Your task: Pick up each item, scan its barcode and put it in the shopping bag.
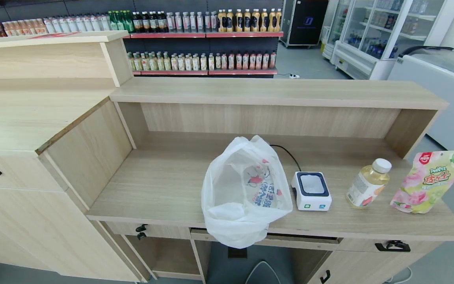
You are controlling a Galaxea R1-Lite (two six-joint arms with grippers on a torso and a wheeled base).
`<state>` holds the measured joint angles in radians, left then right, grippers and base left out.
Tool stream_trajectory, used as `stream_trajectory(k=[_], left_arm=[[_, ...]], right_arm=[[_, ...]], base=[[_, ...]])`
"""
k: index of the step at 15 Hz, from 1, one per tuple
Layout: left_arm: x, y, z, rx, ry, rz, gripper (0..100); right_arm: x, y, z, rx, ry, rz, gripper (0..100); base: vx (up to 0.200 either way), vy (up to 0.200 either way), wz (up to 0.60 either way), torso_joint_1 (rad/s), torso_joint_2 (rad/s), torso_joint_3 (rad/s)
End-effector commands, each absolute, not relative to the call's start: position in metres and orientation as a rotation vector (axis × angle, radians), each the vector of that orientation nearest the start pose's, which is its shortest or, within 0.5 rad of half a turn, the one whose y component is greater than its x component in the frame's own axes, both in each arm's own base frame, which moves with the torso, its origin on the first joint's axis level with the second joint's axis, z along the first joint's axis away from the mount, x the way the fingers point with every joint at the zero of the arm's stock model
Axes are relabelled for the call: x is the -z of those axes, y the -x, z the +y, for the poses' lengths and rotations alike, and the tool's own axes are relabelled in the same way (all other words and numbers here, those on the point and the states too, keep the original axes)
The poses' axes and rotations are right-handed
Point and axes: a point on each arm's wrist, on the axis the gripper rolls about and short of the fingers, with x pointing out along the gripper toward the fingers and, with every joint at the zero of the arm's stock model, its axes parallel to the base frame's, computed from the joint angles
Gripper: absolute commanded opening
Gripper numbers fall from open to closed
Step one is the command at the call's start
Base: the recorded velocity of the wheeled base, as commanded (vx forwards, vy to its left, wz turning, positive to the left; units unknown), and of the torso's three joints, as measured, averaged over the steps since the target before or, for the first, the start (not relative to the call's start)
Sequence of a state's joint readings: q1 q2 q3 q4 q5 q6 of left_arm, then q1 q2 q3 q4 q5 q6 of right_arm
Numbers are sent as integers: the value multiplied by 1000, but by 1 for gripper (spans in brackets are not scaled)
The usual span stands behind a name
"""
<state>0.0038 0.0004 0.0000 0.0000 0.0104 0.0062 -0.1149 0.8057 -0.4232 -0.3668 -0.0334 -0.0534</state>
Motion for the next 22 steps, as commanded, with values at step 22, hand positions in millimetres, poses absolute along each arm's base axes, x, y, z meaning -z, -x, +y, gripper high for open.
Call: stream_trajectory(k=[22], left_arm=[[-75, 23, 0, -15, -6, 0, 0]], right_arm=[[-44, -292, -57, 114, 210, 338, 100]], base=[[0, 0, 0, 0, 0, 0]])
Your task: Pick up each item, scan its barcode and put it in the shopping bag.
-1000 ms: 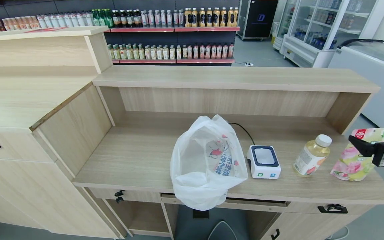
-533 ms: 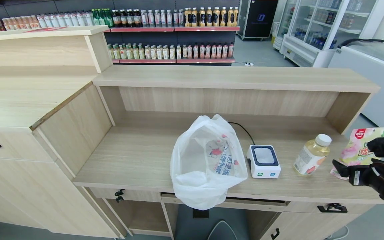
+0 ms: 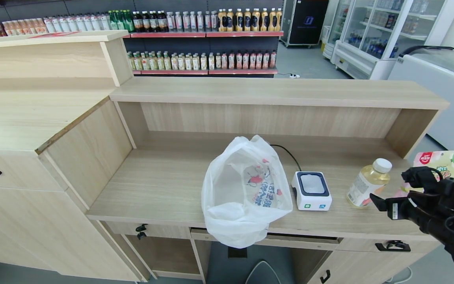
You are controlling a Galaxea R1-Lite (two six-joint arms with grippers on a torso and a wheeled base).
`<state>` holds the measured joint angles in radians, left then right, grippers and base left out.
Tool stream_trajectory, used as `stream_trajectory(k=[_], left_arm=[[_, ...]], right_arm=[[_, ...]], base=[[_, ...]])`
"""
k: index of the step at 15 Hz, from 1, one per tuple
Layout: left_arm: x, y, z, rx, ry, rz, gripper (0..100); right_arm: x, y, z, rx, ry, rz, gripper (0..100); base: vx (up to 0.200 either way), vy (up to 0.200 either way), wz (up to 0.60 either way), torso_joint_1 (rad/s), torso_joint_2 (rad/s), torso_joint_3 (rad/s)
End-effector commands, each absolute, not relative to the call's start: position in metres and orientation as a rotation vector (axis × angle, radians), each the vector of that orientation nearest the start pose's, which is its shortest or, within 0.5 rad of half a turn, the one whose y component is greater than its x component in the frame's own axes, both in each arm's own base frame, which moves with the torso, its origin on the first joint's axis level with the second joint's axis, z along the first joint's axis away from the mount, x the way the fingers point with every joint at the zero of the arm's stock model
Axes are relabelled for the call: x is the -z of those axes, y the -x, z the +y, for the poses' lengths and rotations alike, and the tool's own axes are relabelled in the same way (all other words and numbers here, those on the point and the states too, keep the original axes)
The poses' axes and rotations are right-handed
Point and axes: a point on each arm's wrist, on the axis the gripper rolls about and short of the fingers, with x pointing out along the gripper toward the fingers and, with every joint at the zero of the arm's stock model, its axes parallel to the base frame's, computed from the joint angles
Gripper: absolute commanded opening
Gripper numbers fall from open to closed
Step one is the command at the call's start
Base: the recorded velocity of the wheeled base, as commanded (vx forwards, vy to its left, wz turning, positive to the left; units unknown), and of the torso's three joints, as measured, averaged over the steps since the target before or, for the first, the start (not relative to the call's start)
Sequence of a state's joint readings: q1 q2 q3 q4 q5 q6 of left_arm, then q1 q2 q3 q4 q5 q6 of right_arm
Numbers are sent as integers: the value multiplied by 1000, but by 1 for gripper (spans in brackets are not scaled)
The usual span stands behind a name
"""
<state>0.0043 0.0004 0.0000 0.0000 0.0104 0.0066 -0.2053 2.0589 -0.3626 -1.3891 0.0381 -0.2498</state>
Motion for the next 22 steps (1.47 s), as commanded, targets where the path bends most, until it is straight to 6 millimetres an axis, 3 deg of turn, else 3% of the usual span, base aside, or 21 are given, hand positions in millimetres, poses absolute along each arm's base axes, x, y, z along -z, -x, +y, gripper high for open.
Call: stream_trajectory(k=[1, 17, 22], left_arm=[[-75, 23, 0, -15, -6, 0, 0], [-75, 23, 0, -15, -6, 0, 0], [-75, 23, 0, -15, -6, 0, 0]], right_arm=[[-42, -296, -56, 109, 211, 334, 100], [2, -369, -27, -65, 224, 223, 100], [0, -374, -23, -85, 222, 199, 100]], base=[[0, 0, 0, 0, 0, 0], [0, 0, 0, 0, 0, 0], [0, 0, 0, 0, 0, 0]])
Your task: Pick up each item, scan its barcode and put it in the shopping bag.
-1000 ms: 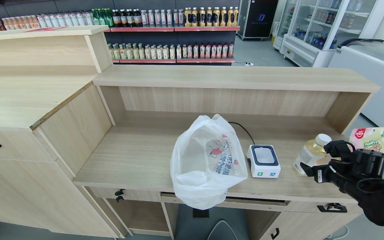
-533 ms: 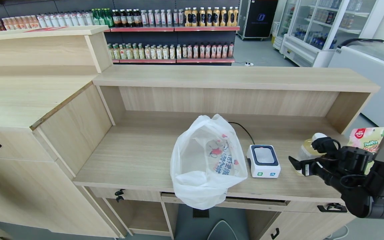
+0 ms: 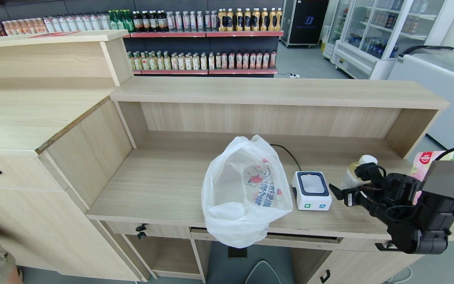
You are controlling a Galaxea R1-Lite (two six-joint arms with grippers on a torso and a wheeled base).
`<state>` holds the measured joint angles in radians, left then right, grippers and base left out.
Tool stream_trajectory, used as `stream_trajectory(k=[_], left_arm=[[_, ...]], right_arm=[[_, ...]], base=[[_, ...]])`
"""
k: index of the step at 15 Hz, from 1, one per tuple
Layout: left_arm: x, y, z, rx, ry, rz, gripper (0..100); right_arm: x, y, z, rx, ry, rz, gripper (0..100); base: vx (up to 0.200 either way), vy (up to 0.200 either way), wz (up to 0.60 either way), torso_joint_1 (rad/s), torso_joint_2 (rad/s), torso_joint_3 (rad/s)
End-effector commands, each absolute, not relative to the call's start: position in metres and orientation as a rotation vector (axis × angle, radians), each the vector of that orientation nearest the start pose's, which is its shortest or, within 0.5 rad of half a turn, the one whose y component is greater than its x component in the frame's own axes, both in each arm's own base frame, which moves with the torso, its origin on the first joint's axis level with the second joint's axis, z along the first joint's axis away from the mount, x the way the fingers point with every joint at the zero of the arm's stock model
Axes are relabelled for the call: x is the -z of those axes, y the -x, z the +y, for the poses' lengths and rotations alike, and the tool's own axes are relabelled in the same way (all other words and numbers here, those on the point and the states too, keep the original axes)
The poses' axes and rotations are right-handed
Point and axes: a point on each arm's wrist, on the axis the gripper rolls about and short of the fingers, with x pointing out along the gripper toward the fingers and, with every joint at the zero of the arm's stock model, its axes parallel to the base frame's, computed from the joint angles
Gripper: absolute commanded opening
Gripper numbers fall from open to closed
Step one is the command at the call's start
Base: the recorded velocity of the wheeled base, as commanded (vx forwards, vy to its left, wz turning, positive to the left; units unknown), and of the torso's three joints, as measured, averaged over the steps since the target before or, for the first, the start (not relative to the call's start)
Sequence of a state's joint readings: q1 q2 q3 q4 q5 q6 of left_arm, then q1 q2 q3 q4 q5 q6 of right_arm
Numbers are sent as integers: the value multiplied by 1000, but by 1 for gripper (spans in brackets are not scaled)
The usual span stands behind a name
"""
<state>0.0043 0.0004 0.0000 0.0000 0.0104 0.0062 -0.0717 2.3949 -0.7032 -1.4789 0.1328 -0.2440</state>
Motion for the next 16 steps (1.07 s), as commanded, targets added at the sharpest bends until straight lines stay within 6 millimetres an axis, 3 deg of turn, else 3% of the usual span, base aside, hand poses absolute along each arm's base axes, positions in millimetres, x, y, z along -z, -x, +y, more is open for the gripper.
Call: stream_trajectory(k=[1, 9, 10, 16], left_arm=[[-75, 23, 0, -15, -6, 0, 0], [-75, 23, 0, -15, -6, 0, 0], [-75, 23, 0, -15, -6, 0, 0], [-75, 23, 0, -15, -6, 0, 0]], right_arm=[[0, -374, -23, -103, 219, 197, 100], [-1, -375, -26, -109, 188, 171, 100], [-2, -377, -27, -105, 186, 162, 0], [-9, -386, -37, -77, 191, 120, 0]], base=[[0, 0, 0, 0, 0, 0], [0, 0, 0, 0, 0, 0], [0, 0, 0, 0, 0, 0], [0, 0, 0, 0, 0, 0]])
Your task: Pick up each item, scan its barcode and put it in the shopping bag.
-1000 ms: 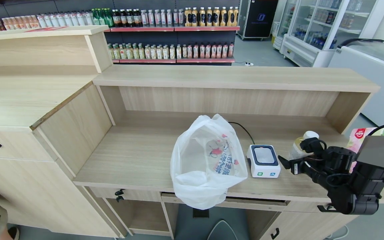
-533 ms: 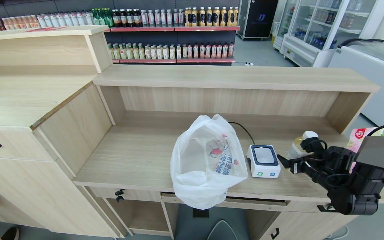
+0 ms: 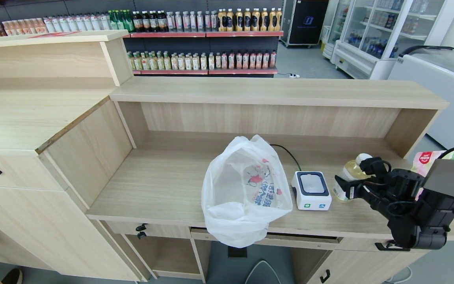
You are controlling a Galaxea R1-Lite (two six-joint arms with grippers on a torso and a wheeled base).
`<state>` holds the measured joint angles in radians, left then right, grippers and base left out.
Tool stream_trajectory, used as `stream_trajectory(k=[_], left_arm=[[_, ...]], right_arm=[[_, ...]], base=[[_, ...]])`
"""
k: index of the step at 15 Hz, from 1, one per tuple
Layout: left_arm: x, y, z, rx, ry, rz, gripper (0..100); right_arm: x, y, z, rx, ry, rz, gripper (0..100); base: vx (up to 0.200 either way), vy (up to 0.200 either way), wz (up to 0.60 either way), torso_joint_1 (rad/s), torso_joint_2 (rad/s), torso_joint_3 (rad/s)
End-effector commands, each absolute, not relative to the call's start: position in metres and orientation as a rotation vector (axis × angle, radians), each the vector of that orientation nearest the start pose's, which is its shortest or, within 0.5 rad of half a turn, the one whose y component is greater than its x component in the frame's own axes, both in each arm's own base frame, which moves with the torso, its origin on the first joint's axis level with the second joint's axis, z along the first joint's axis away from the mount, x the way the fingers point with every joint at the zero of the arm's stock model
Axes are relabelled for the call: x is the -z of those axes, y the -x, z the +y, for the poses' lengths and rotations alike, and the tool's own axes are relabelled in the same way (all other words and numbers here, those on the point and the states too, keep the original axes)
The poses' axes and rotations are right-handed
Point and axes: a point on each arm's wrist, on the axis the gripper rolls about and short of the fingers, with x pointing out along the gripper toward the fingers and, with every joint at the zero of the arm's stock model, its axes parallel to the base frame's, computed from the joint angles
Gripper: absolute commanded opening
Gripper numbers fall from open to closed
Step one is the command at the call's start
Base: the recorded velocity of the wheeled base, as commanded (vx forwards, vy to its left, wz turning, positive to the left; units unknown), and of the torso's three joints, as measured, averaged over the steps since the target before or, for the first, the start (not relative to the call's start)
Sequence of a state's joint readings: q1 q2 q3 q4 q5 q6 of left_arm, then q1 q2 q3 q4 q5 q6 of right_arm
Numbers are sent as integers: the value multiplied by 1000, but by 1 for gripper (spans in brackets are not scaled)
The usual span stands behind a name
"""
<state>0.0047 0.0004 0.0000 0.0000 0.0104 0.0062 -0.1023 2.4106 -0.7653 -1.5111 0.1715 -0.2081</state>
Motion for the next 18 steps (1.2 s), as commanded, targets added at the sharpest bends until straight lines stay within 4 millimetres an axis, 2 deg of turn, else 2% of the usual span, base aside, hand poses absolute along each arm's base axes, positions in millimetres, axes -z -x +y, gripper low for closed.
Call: stream_trajectory(k=[1, 5, 8, 10, 11, 12, 13, 15, 17, 18], left_arm=[[-75, 23, 0, -15, -6, 0, 0], [-75, 23, 0, -15, -8, 0, 0], [-75, 23, 0, -15, -8, 0, 0], [-75, 23, 0, -15, -6, 0, 0], [-75, 23, 0, -15, -6, 0, 0], [-75, 23, 0, -15, -6, 0, 0], [-75, 23, 0, -15, -6, 0, 0], [-75, 23, 0, -15, -8, 0, 0], [-75, 23, 0, -15, -6, 0, 0], [-75, 23, 0, -15, -8, 0, 0]], right_arm=[[-9, -386, -38, -76, 191, 119, 0], [-12, -385, -39, -70, 194, 106, 0], [-40, -379, -36, -142, 166, 59, 0], [-66, -370, -32, -216, 138, 65, 0], [-92, -361, -29, -268, 93, 61, 0], [-95, -359, -29, -272, 87, 60, 0], [-134, -342, -25, -351, 27, 57, 0], [-176, -312, -17, -473, -44, 79, 0], [-217, -273, 0, -634, -136, 135, 0], [-229, -261, 6, -684, -162, 148, 0]], base=[[0, 0, 0, 0, 0, 0], [0, 0, 0, 0, 0, 0], [0, 0, 0, 0, 0, 0], [0, 0, 0, 0, 0, 0], [0, 0, 0, 0, 0, 0], [0, 0, 0, 0, 0, 0], [0, 0, 0, 0, 0, 0], [0, 0, 0, 0, 0, 0], [0, 0, 0, 0, 0, 0], [0, 0, 0, 0, 0, 0]])
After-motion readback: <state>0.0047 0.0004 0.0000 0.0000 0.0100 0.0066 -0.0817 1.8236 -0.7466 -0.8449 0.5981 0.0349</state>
